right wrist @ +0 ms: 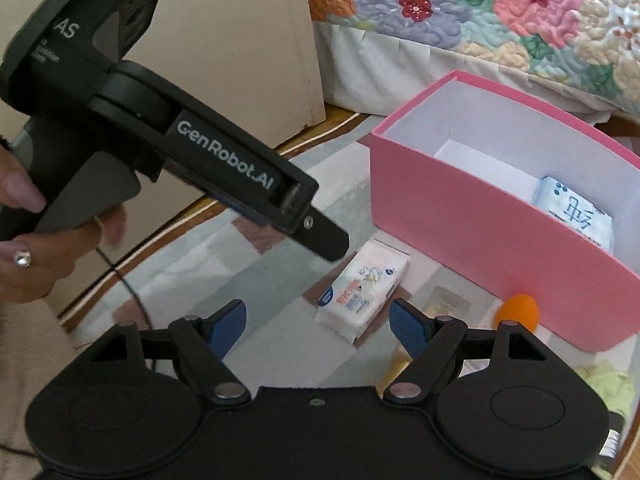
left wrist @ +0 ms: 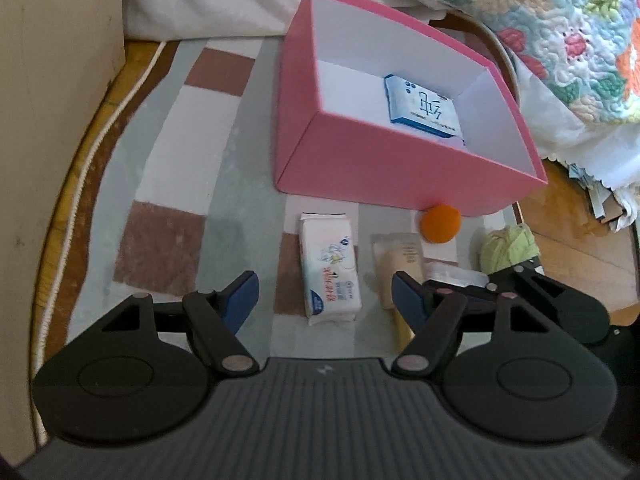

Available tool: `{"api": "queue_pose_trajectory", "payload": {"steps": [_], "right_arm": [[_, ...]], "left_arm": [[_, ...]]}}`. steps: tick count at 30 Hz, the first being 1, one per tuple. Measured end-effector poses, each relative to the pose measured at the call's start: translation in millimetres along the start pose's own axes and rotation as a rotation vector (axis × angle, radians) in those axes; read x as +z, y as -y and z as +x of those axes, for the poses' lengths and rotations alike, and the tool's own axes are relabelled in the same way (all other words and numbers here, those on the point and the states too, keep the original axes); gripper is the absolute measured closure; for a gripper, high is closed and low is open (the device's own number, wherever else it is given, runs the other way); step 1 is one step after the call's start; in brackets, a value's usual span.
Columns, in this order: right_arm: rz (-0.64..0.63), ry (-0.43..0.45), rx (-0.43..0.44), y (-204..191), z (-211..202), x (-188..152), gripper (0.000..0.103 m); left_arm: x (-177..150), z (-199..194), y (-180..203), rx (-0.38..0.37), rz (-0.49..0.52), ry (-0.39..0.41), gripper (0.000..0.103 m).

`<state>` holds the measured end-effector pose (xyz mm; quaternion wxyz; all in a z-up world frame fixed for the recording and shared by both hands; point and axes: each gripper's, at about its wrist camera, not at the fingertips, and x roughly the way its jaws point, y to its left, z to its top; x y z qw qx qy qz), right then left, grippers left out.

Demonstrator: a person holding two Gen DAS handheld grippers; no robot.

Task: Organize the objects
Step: 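Move both grippers to the small white carton and close on it, then lift the white carton with both grippers and carry it over the pink box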

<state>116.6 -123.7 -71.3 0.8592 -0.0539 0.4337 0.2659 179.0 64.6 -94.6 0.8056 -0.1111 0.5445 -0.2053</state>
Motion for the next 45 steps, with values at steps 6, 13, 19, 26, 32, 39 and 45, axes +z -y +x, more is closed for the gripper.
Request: {"api": "queue_pose_trajectory", "payload": {"steps": [6, 13, 19, 26, 32, 39, 45], "right_arm": [[-0.007, -0.003, -0.067, -0.6, 33.9, -7.7, 0.021], [0.025, -0.019, -0.106, 3.5, 59.7, -13.6, 0.022], [0.013, -0.043, -0.136, 1.8, 75.8, -13.1, 0.046], [0.079, -0.028, -0.121, 3.3, 68.8, -16.8, 0.049], [0.104, -0.008, -0.13, -0.8, 67.5, -25.7, 0.047], [0.087, -0.003, -0.132, -4.4, 62.4, -24.7, 0.052], [0.117, 0.007, -0.074, -7.3, 36.4, -27.8, 0.053]], "left_arm": [[-7.5, 21.8, -11.6, -0.027, 0.002, 0.004, 0.033], [-3.7, 47.4, -14.8, -0.018, -0.001, 0.004, 0.042], [-5.0, 61.3, -27.1, -0.123, -0.105, -0.027, 0.073], [-15.2, 59.1, -38.2, -0.147, -0.184, -0.052, 0.078], [-14.9, 65.0, -36.8, -0.136, -0.19, -0.052, 0.075], [-23.8, 57.7, -24.7, -0.132, -0.17, -0.049, 0.073], [-35.0, 32.4, -8.4, -0.123, -0.162, -0.043, 0.073]]}}
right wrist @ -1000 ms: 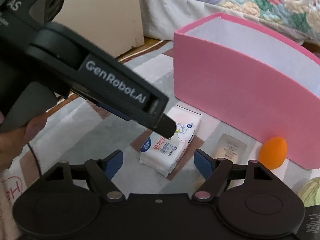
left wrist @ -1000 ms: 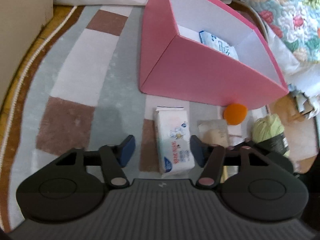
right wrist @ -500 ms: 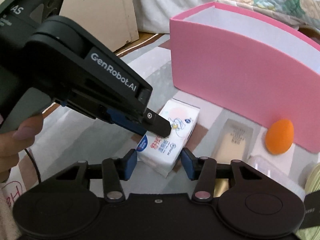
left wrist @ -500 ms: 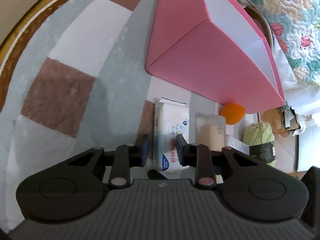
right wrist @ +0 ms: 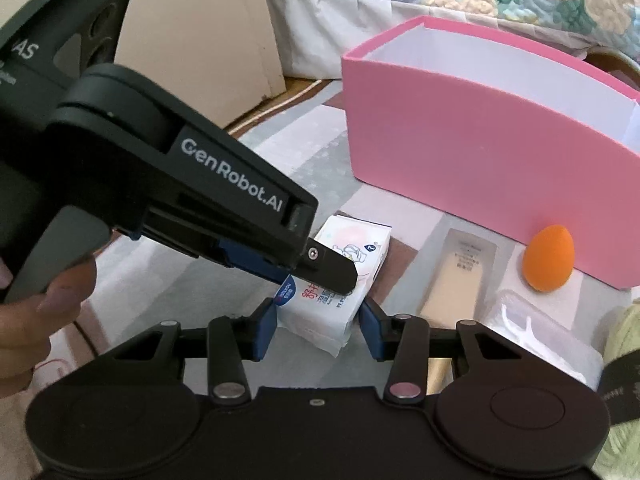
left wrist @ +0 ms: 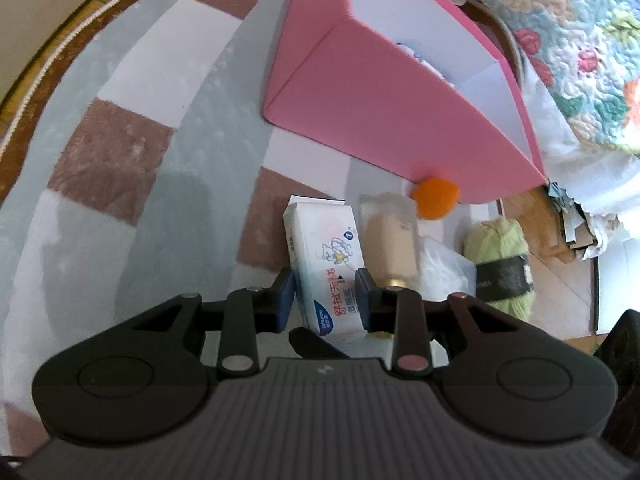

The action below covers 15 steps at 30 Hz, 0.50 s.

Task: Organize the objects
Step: 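Lift the white carton with both grippers and carry it over the pink box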

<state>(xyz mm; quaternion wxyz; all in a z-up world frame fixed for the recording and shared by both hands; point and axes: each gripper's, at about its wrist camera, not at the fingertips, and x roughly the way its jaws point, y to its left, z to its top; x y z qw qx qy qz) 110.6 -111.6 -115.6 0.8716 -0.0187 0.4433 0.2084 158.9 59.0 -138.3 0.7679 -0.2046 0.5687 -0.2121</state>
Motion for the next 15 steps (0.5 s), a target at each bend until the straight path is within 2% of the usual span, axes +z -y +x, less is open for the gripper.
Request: {"api": "queue_pose_trajectory", "payload": {"steps": [9, 15], "right_arm": [[-0.086, 0.076, 0.026, -20.2, -61.3, -2.1, 0.053], [-0.127, 0.141, 0.014, -14.1, -104.0, 5.1, 0.053]], "left_arm": [[-31.1, -56.6, 36.3, -0.035, 0.032, 0.132, 0.073], [-25.7, -88.5, 69.3, -0.042, 0.095, 0.199, 0.073]]}}
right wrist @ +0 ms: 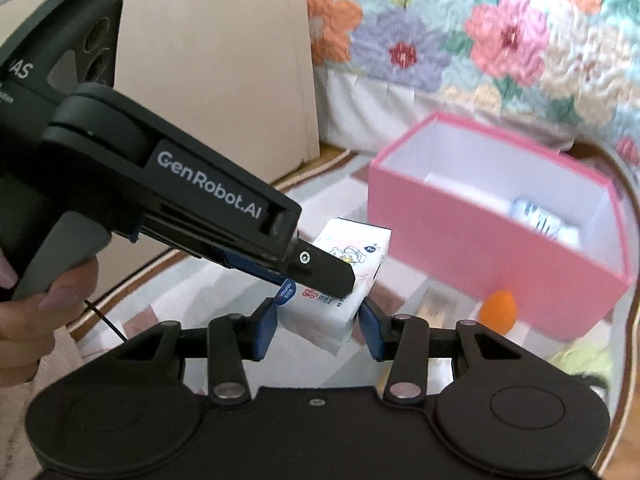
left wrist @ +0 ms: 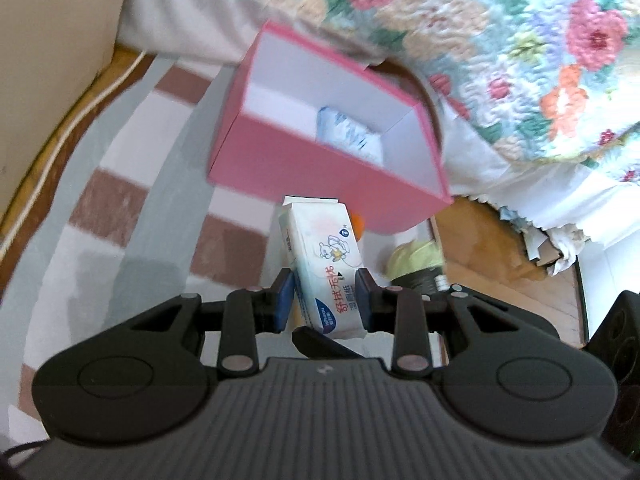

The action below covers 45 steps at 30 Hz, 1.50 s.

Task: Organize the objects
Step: 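Lift the white carton with both grippers and carry it over the pink box, then lower the white carton into the pink box beside the wipes and release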

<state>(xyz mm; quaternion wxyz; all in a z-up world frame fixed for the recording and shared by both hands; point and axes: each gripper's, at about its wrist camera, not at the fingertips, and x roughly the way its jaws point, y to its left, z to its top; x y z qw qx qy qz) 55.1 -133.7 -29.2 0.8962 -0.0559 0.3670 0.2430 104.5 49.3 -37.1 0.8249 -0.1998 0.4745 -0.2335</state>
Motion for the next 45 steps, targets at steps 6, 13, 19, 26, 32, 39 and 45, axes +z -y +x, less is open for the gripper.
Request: {"api": "queue_pose_trajectory", "payload": {"steps": [6, 13, 19, 26, 32, 39, 45], "right_arm": [[-0.033, 0.052, -0.035, 4.5, -30.7, 20.7, 0.053], [-0.02, 0.057, -0.059, 50.7, -28.6, 76.0, 0.053], [-0.001, -0.001, -0.048, 89.7, -10.7, 116.1, 0.053], [0.144, -0.082, 0.015, 139.7, 54.0, 127.0, 0.053], [0.255, -0.144, 0.041, 171.8, 106.8, 108.9, 0.053], [0.339, -0.21, 0.051, 198.9, 156.0, 88.3, 0.053], [0.355, -0.261, 0.057, 205.9, 176.9, 80.8, 0.053]], "left_arm": [[37.1, -13.7, 40.0, 0.006, 0.072, 0.018, 0.073], [95.4, 2.5, 72.0, 0.019, 0.103, 0.0, 0.073], [140.9, 35.9, 83.7, 0.076, 0.096, -0.031, 0.073], [171.0, 105.5, 61.6, 0.147, 0.035, -0.112, 0.073], [173.3, 161.7, 31.4, 0.158, -0.039, -0.151, 0.072], [167.7, 207.4, 3.1, 0.136, -0.094, -0.191, 0.073], [162.0, 224.6, -8.2, 0.148, -0.109, -0.22, 0.073]]}}
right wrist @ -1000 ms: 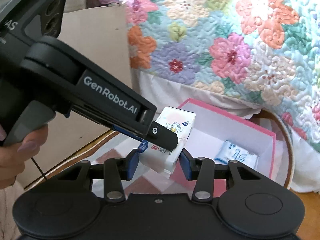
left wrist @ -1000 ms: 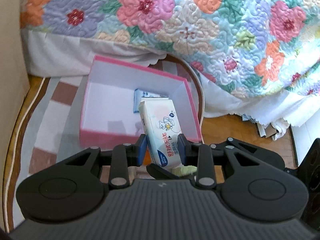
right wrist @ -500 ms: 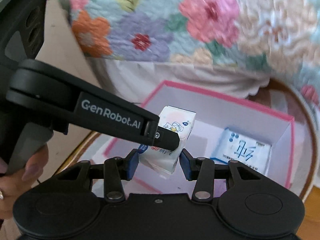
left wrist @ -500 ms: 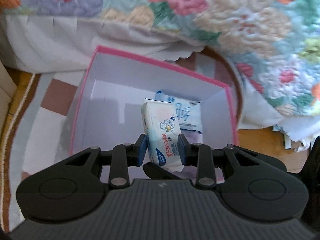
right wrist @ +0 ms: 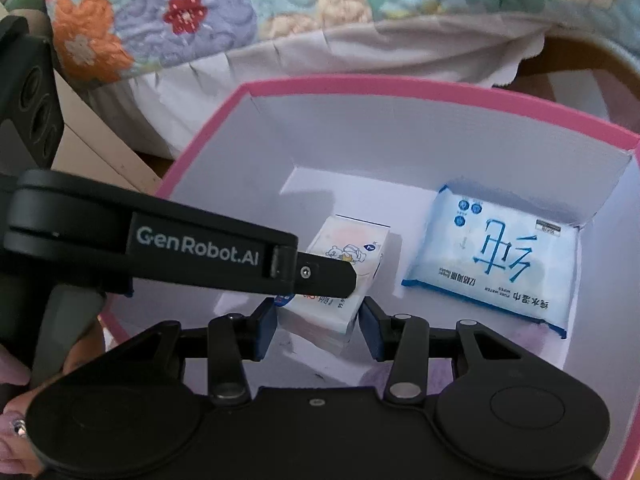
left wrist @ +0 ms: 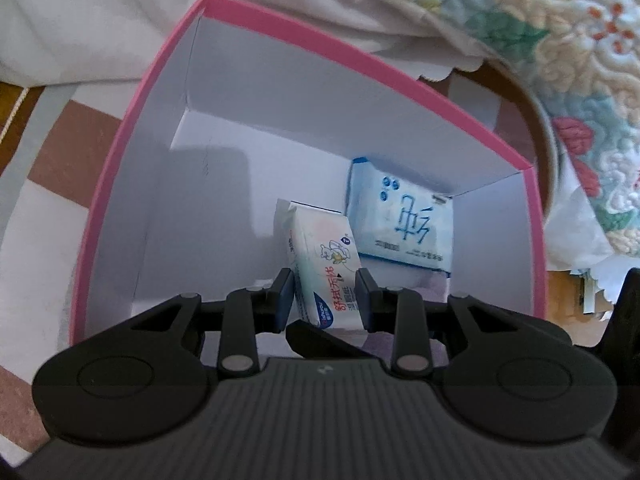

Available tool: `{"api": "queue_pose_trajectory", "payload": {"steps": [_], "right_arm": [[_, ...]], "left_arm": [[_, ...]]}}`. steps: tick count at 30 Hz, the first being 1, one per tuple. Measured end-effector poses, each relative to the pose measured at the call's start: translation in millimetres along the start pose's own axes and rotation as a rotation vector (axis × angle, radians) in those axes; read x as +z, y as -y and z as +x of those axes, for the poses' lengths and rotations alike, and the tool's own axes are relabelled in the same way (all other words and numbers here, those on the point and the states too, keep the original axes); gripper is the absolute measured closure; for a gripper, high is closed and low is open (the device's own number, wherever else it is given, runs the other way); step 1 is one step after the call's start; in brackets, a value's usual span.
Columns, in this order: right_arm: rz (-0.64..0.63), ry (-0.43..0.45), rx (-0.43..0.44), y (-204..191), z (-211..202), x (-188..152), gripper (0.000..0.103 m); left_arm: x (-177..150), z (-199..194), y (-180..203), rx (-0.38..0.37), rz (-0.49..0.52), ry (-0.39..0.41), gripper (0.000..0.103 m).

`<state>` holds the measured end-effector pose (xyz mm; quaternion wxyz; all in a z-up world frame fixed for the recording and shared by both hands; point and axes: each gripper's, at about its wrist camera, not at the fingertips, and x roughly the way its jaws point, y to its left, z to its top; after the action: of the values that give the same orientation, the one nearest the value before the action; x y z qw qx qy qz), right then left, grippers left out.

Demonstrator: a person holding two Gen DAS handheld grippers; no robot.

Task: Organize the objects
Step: 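Lower the white carton into the pink box beside the wipes and release, then withdraw both open grippers up from the pink box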

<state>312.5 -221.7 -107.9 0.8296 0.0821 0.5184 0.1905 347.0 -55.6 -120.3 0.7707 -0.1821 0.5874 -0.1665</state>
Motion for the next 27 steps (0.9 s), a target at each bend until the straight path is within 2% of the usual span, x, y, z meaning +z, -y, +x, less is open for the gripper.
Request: {"api": "queue_pose_trajectory", "payload": {"steps": [2, 5, 6, 9, 13, 16, 20, 23, 27], "right_arm": [[0.012, -0.026, 0.002, 1.6, 5.8, -0.1, 0.051], [0.039, -0.058, 0.001, 4.4, 8.9, 0.4, 0.047], [0.051, -0.057, -0.004, 5.3, 7.2, 0.6, 0.041], [0.04, -0.02, -0.033, 2.5, -10.7, -2.4, 0.035], [-0.02, 0.03, -0.031, -9.7, -44.6, -10.6, 0.034], [-0.073, 0.082, -0.044, -23.1, -73.4, -19.2, 0.033], [-0.147, 0.134, -0.068, -46.6, -113.7, -32.9, 0.031], [-0.177, 0.163, -0.078, -62.8, -142.1, -41.3, 0.029], [-0.199, 0.181, -0.098, -82.6, -174.0, -52.5, 0.028]], "left_arm": [[-1.0, 5.6, -1.6, 0.001, -0.004, -0.011, 0.073], [-1.2, 4.5, 0.3, 0.009, -0.009, -0.053, 0.062], [-2.7, -0.6, 2.2, 0.013, -0.003, -0.048, 0.059], [-6.1, -22.6, 14.8, 0.051, 0.069, -0.006, 0.052], [-13.6, -59.2, 29.6, 0.066, 0.139, 0.04, 0.048], [-23.7, -86.2, 35.2, 0.054, 0.157, 0.05, 0.047], [-45.0, -118.7, 46.1, 0.086, 0.214, 0.066, 0.045], [-60.7, -143.4, 52.5, 0.112, 0.243, 0.068, 0.044], [-79.2, -175.0, 56.8, 0.104, 0.257, 0.069, 0.042]]}}
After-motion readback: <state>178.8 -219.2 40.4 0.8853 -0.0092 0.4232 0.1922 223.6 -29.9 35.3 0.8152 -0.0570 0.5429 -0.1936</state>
